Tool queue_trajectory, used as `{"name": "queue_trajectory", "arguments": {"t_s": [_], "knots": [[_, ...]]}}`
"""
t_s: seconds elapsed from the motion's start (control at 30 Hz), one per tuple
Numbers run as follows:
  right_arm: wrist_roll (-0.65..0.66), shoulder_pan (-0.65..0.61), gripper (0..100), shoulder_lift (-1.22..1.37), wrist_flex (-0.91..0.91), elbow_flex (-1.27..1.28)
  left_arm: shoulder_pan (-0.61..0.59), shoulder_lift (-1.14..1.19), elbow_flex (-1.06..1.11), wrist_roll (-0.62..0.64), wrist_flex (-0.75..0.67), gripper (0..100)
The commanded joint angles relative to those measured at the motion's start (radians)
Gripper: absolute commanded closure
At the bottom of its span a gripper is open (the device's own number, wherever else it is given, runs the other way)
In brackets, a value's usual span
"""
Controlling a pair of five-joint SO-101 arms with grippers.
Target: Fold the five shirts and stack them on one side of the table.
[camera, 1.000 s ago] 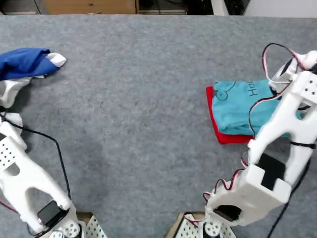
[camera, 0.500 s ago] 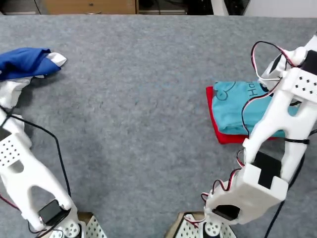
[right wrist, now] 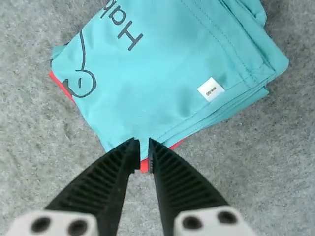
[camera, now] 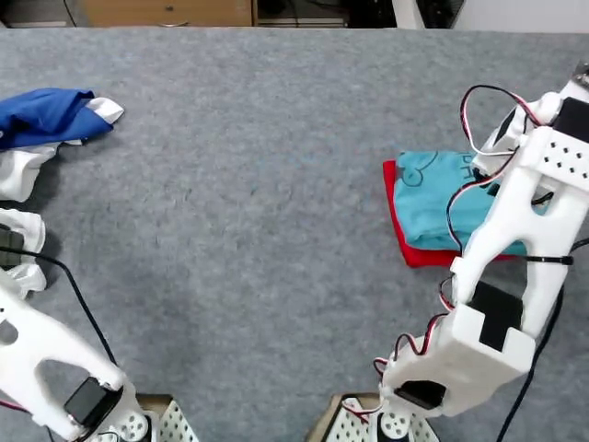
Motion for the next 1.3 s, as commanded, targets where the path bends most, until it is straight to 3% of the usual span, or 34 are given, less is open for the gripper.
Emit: {"name": "queue_trajectory", "arguments": {"t_s": [0.0,0.1,0.17,0.3,0.43,0.63,0.97,1.27], "knots": [[0.0,-0.019,94.7,-0.061,0.011,-0.001,-0.005,0.042,-0.002,0.0,-0.034,88],[0.0,-0.019,94.7,-0.061,0.012,-0.001,-0.009,0.108,-0.003,0.002,-0.032,74],[0.0,-0.019,94.7,-0.061,0.012,-0.001,-0.011,0.134,-0.003,-0.006,-0.037,71],[0.0,-0.019,94.7,-0.061,0.012,-0.001,-0.003,0.166,-0.005,-0.006,-0.041,79],[0.0,-0.018,94.7,-0.061,0.014,-0.001,-0.003,0.159,-0.006,-0.006,-0.041,98],[0.0,-0.018,94.7,-0.061,0.014,0.001,-0.003,0.114,-0.083,0.002,0.025,98],[0.0,-0.018,94.7,-0.061,0.015,0.001,0.043,-0.291,-0.078,0.002,0.206,98],[0.0,-0.018,94.7,-0.058,0.015,0.001,0.135,-0.506,-0.078,0.003,0.204,98]]}}
